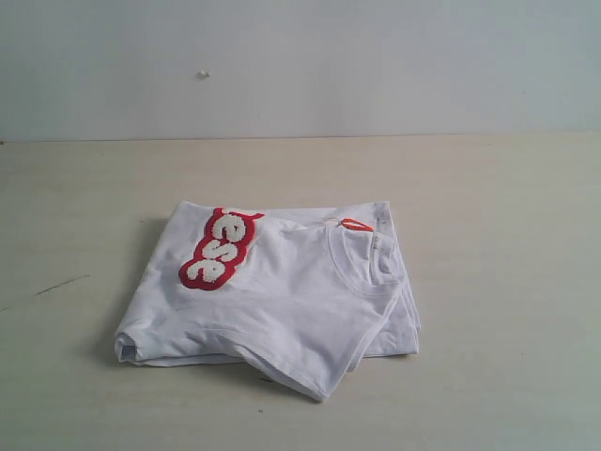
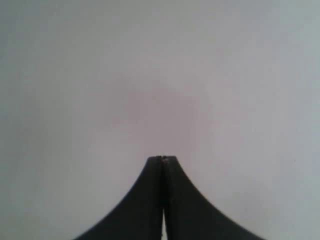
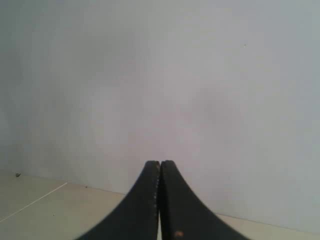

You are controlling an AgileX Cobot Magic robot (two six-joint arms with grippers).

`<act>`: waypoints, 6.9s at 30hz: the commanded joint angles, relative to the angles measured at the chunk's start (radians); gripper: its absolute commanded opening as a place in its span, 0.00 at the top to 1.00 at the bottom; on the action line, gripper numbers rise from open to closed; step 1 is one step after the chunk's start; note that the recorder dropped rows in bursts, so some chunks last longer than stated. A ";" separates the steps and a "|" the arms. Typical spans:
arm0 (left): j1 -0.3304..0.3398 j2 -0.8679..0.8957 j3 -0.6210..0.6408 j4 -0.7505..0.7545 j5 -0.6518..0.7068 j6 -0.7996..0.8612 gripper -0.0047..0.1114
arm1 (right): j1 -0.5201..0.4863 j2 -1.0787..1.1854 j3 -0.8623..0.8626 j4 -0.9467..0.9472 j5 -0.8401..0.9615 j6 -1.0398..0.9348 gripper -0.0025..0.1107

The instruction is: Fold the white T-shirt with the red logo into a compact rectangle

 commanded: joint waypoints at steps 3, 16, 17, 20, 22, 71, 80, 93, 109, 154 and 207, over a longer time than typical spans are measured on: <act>0.005 -0.004 0.101 0.092 -0.184 -0.118 0.96 | 0.001 -0.003 0.005 0.001 -0.004 -0.002 0.98; 0.005 -0.004 0.360 0.122 -0.408 -0.015 0.96 | 0.001 -0.003 0.005 0.001 -0.004 -0.002 0.98; 0.005 -0.004 0.388 0.145 -0.440 -0.011 0.96 | 0.001 -0.003 0.005 0.001 -0.004 -0.002 0.98; 0.011 -0.004 0.446 0.157 -0.536 -0.003 0.96 | 0.001 -0.003 0.005 0.001 -0.004 -0.002 0.98; 0.022 -0.004 0.485 0.157 -0.579 0.009 0.96 | 0.001 -0.003 0.005 0.001 -0.004 -0.002 0.98; 0.002 -0.004 0.500 -0.037 0.200 0.368 0.96 | 0.001 -0.003 0.005 0.001 -0.004 -0.002 0.98; 0.002 -0.004 0.500 -0.037 0.196 0.367 0.96 | 0.001 -0.003 0.005 0.001 -0.004 -0.002 0.98; 0.002 -0.004 0.500 -0.031 0.198 0.367 0.96 | 0.001 -0.003 0.005 0.001 -0.004 -0.002 0.98; 0.002 -0.004 0.500 -0.029 0.198 0.367 0.96 | 0.001 -0.003 0.005 -0.003 -0.009 -0.014 0.98; 0.002 -0.004 0.500 -0.029 0.220 0.367 0.96 | -0.256 -0.191 0.762 -0.528 -0.573 0.259 0.98; 0.002 -0.004 0.500 -0.029 0.220 0.367 0.96 | -0.256 -0.191 0.762 -0.444 -0.215 0.179 0.98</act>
